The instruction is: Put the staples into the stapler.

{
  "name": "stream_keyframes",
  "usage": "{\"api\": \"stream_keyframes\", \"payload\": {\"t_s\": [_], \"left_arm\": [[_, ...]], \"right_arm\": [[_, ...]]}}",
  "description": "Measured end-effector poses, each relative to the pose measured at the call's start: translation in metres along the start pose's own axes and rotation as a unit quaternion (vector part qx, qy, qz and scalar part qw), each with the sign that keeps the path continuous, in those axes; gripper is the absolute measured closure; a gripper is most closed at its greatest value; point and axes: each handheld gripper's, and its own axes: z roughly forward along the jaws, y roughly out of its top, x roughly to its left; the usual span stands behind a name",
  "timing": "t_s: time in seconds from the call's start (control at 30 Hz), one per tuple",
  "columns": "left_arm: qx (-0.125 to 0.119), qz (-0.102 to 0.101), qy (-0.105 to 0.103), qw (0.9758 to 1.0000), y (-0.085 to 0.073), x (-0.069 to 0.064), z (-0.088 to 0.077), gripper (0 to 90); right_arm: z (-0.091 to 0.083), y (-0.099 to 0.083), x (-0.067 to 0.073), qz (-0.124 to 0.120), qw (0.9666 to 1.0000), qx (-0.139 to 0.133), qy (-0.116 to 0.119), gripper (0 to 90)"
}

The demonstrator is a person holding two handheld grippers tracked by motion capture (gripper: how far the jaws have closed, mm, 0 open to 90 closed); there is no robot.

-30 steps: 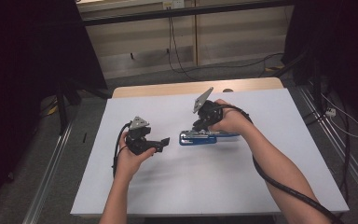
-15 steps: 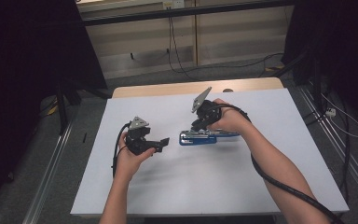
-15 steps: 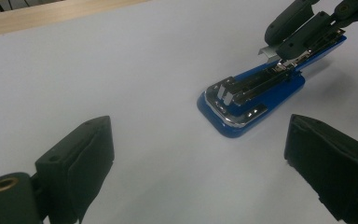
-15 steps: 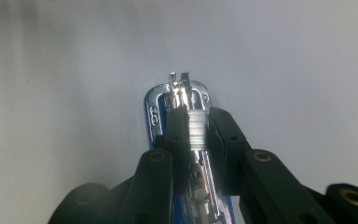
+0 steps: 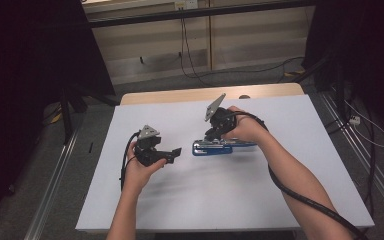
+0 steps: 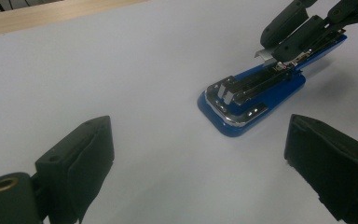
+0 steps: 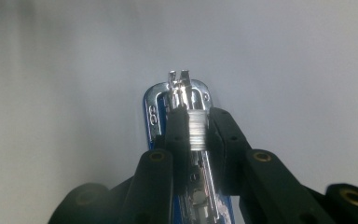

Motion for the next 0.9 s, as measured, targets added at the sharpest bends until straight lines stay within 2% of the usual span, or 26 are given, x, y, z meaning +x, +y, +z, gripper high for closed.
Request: {"api": "stream_keyframes", "payload": {"t_s": [0.53, 0.9], "left_arm": [[-0.002, -0.003, -0.002, 1.0000, 0.000, 0.000, -0.001, 8.3], [0.000, -0.003, 0.001, 1.0000, 0.000, 0.000, -0.001, 8.3]], "right_arm": [[0.008, 0.005, -0.001, -0.017, 0.9998, 0.000, 0.012, 79.0], [0.013, 0.006, 0.000, -0.018, 0.9997, 0.003, 0.017, 79.0]]}}
